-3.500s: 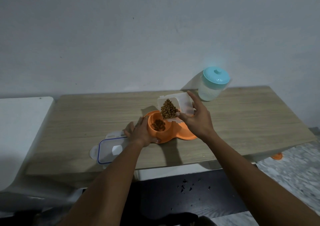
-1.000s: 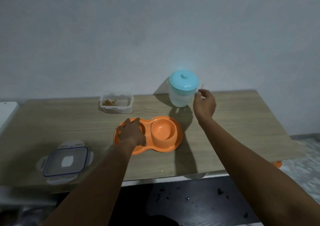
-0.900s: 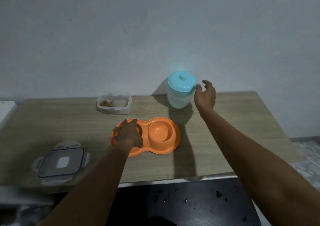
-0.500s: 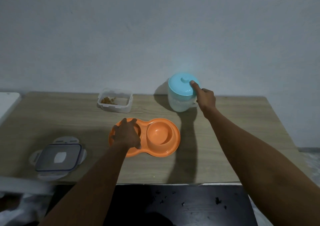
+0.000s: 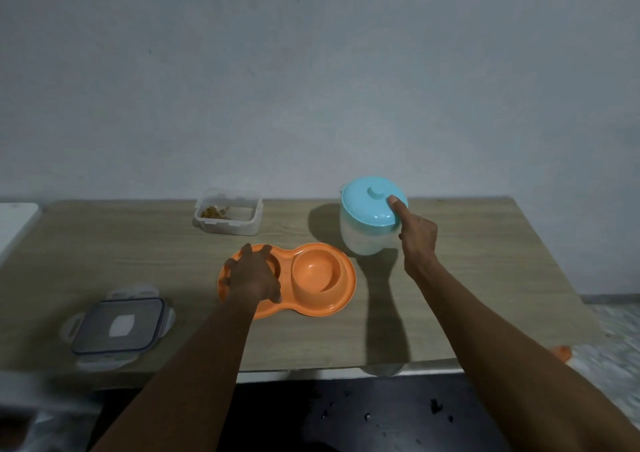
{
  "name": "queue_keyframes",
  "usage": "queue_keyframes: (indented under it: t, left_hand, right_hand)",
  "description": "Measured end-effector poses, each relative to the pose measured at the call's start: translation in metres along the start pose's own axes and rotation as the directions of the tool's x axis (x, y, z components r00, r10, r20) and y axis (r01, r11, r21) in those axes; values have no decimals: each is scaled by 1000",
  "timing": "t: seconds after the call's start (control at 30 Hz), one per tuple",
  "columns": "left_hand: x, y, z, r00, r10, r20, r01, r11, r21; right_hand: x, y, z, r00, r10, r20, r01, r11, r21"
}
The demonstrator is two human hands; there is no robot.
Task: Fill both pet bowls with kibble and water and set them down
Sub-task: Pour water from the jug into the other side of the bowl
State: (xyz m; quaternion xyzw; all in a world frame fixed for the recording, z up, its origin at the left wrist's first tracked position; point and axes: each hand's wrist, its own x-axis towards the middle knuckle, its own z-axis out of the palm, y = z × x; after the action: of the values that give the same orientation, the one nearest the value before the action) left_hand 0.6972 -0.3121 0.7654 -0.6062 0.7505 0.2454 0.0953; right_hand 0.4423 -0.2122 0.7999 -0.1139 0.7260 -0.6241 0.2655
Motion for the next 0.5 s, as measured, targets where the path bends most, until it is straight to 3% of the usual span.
queue_keyframes:
  t: [0.13, 0.5]
  left_hand:
    - [-2, 3, -4, 1000, 2, 23, -3, 999, 53]
    - [-9, 1, -7, 1000, -3, 14, 3, 1000, 9]
  right_hand:
    - [-17, -7, -21, 999, -34, 16, 34, 999, 7]
    - [-72, -4, -44, 994, -73, 77, 88, 973, -213]
